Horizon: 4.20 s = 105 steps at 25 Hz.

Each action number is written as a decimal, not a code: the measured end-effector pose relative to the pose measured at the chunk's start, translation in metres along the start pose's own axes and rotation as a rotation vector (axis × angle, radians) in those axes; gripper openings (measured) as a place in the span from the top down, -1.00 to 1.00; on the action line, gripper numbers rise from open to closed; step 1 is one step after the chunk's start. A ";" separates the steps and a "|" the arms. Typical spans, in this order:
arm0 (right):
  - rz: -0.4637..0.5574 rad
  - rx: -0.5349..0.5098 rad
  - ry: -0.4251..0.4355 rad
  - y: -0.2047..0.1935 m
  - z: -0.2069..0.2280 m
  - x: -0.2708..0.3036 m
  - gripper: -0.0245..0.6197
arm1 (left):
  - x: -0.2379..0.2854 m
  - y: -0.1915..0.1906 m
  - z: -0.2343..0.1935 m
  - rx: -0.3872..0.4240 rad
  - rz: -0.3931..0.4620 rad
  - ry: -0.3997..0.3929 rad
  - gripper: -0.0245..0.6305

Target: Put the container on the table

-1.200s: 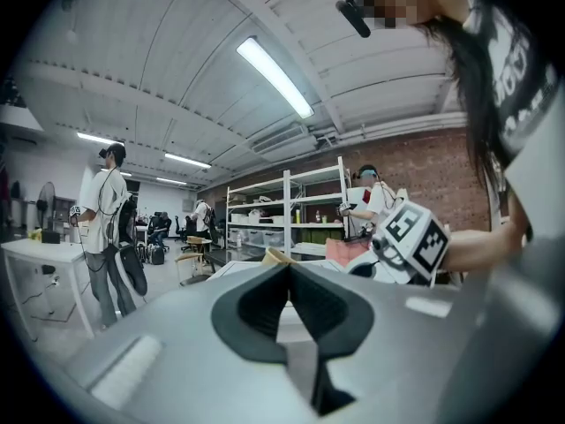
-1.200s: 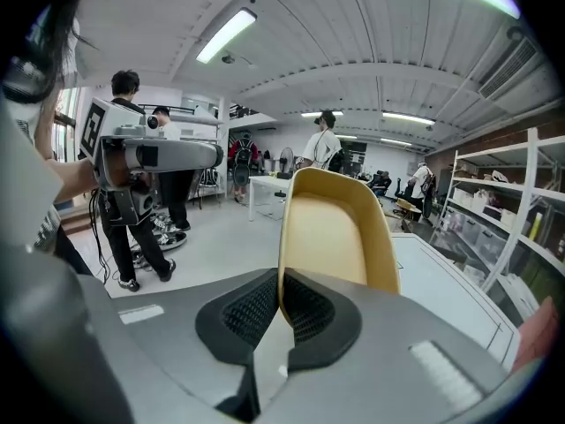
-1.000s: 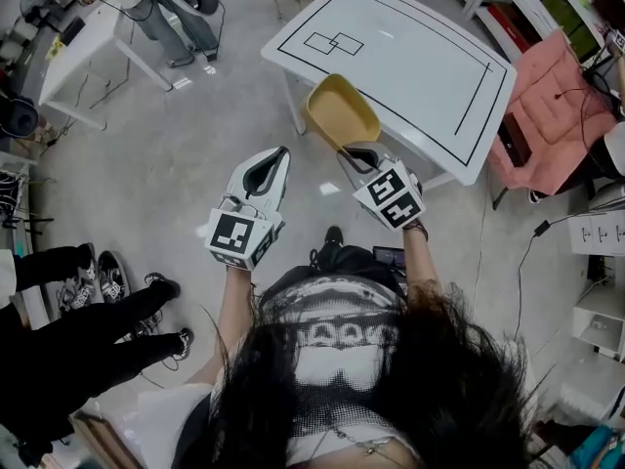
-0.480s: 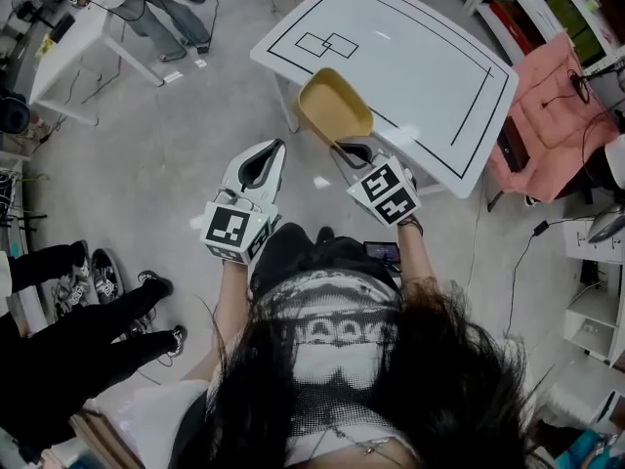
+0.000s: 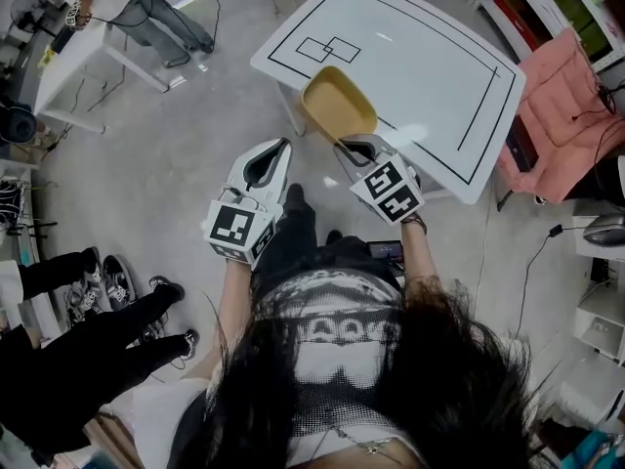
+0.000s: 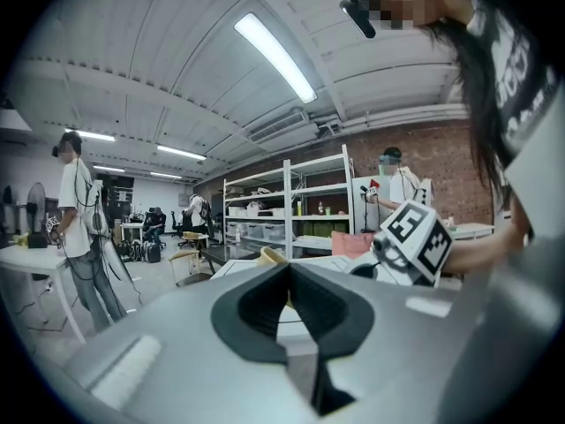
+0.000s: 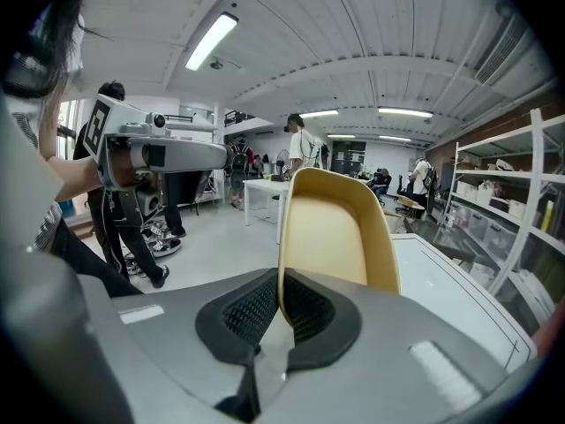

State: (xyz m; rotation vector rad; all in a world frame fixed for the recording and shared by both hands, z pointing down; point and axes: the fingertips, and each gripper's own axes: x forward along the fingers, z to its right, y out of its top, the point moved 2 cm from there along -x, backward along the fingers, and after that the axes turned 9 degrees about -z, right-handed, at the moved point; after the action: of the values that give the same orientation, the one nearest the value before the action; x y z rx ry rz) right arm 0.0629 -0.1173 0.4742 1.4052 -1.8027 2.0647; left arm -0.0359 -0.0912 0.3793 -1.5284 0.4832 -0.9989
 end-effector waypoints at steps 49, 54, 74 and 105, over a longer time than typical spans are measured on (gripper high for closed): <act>-0.476 0.262 -0.207 0.075 0.318 0.357 0.87 | 0.225 0.032 -0.329 0.037 -0.002 -0.310 0.93; -0.483 0.249 -0.222 0.076 0.327 0.369 0.86 | 0.229 0.028 -0.339 0.030 -0.011 -0.299 0.93; -0.282 0.336 -0.322 0.098 0.320 0.310 0.68 | 0.233 0.018 -0.331 0.022 -0.040 -0.328 0.93; 0.115 0.476 -0.505 0.006 0.101 0.001 0.71 | 0.136 0.005 -0.066 0.111 -0.061 -0.511 0.93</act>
State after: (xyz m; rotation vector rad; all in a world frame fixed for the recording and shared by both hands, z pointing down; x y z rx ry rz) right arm 0.1170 -0.2021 0.4597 2.1575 -1.6191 2.4847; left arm -0.0136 -0.2367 0.4145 -1.6312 0.0197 -0.6316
